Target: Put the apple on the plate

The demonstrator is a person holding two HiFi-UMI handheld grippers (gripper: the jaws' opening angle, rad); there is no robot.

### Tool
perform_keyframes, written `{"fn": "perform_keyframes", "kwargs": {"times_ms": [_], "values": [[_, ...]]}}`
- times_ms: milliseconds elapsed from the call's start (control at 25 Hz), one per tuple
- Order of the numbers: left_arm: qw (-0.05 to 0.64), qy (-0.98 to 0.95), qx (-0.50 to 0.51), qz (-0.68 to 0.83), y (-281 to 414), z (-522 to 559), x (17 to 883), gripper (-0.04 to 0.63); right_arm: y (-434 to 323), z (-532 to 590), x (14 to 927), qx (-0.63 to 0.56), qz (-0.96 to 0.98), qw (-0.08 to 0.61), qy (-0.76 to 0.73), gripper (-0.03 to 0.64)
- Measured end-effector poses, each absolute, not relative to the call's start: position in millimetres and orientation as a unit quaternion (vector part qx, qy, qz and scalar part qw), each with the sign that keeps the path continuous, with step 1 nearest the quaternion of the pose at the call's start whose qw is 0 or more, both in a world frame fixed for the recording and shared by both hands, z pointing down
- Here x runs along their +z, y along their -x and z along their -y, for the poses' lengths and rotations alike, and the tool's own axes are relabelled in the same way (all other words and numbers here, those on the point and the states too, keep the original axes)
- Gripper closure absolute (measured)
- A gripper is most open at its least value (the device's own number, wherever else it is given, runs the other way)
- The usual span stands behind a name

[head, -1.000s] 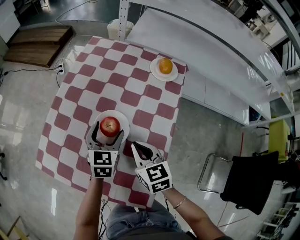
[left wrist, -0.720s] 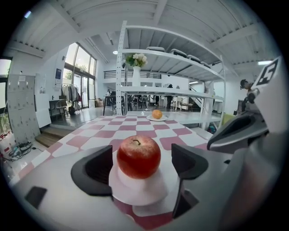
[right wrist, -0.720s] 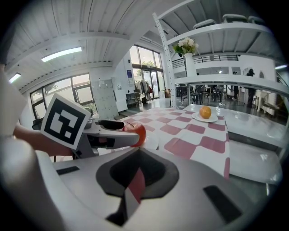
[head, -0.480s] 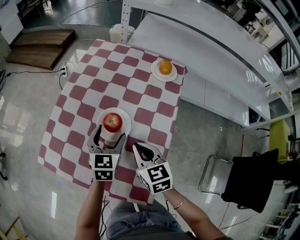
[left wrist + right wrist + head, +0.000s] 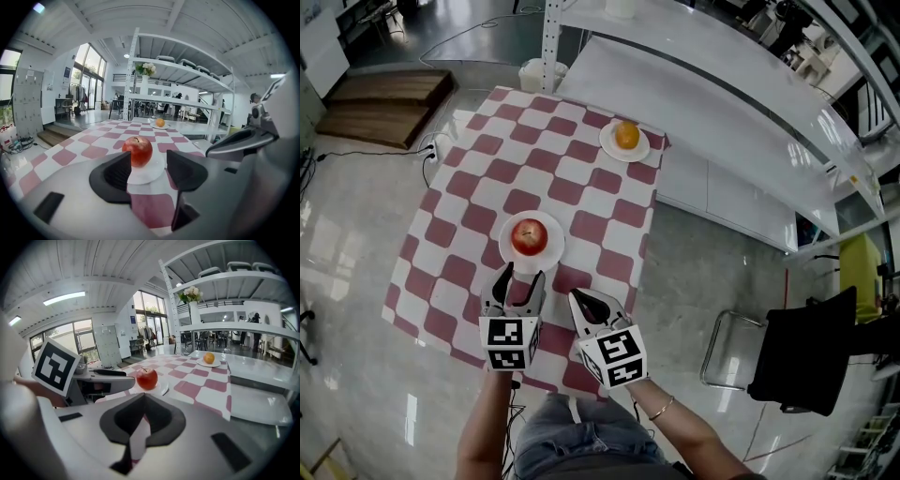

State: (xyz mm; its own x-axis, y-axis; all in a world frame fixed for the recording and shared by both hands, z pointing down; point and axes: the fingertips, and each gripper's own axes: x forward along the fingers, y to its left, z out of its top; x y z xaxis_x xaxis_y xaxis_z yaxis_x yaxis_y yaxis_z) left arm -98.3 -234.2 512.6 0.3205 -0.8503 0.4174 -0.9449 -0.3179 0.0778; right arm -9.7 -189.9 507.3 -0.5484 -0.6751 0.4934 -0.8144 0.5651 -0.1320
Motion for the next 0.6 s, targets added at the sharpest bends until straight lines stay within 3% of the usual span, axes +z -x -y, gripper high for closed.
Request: {"fn": "perform_keyframes", "kwargs": {"times_ms": [320, 600], "values": [[0.162, -0.803, 0.113, 0.562, 104.4, 201.7, 492.9, 0.496, 13.2, 163.1, 498.2, 0.168, 0.862, 0.191, -0.438, 0.606], [0.163, -0.806, 0.093, 0.561, 114.0, 177.7, 476.4, 0.557, 14.8, 145.3, 487.1, 0.16, 0.86, 0.181, -0.449, 0.606]]}}
